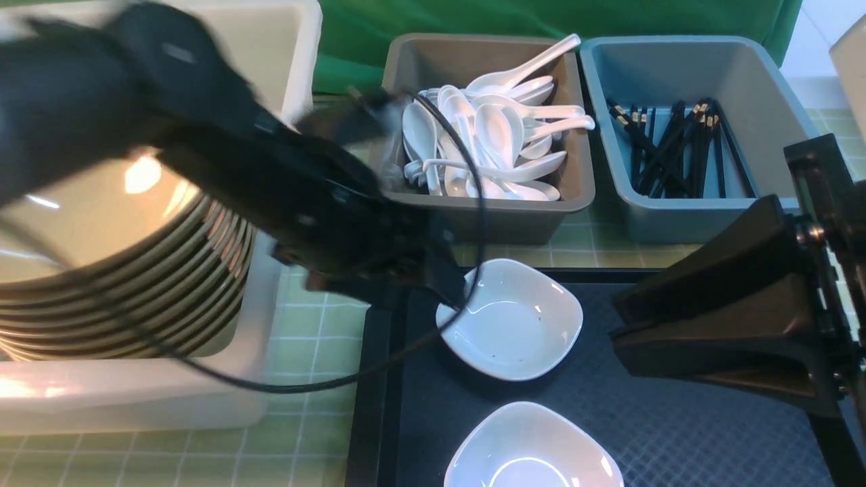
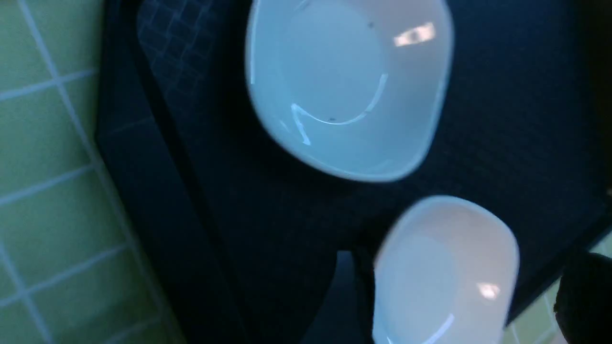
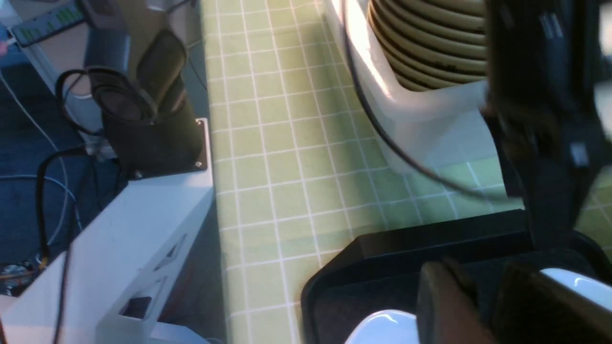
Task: On green table put chopsticks spoon bowls plates into blue grey white boxes.
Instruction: 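Grasp the small white bowl on the black tray by its rim with the left gripper, then place the white bowl into the white bin with the other dishes with the left gripper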
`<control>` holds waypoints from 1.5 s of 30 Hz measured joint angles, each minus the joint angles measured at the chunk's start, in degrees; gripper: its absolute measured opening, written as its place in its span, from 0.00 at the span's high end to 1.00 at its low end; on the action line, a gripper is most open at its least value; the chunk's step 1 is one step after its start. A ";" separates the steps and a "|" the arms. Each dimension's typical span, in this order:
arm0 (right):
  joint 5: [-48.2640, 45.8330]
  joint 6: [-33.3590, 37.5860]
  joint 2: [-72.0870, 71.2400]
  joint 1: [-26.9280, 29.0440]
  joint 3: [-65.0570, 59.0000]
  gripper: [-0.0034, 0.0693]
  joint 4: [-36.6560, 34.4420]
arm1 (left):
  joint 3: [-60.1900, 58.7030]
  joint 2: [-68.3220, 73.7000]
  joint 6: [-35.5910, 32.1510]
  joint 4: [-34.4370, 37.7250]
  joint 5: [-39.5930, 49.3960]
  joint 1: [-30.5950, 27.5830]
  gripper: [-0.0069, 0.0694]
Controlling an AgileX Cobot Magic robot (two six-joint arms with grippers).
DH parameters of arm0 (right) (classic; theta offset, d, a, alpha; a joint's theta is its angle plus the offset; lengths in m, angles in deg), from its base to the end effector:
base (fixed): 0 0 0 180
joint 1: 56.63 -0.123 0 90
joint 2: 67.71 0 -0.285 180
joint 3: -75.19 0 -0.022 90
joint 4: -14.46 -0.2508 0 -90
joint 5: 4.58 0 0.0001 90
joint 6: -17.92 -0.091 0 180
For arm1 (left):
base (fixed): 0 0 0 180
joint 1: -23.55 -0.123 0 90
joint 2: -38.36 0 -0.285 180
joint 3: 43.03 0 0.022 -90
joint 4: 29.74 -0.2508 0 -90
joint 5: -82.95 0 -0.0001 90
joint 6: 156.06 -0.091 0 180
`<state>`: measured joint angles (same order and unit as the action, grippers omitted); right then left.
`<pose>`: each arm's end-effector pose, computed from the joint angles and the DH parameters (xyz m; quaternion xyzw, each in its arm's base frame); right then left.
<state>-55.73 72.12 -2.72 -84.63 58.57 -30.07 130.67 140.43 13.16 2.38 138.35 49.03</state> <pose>0.1428 0.1323 0.3979 -0.4824 0.7044 0.2720 0.4440 0.2839 -0.1795 0.2670 0.1788 0.9425 -0.2629 0.1029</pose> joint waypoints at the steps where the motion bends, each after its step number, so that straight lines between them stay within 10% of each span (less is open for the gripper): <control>1: 0.00 -0.52 -0.06 0.00 0.00 0.71 0.00 | 1.24 2.73 0.00 -0.13 -0.49 0.13 0.26; 18: -2.39 -1.66 -0.12 0.00 0.00 0.69 0.00 | 12.75 24.41 -5.74 0.50 -3.37 0.20 0.28; 28: -2.50 -1.66 -0.12 0.00 0.00 0.67 0.03 | 13.31 24.95 -7.44 2.05 -3.51 0.15 0.87; 45: -1.35 -0.69 -1.30 0.00 0.00 0.65 0.18 | 16.22 6.02 -7.80 0.69 11.09 -8.48 0.89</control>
<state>-57.08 71.43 -4.02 -84.63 58.57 -29.89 146.89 146.45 5.36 3.07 149.45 40.55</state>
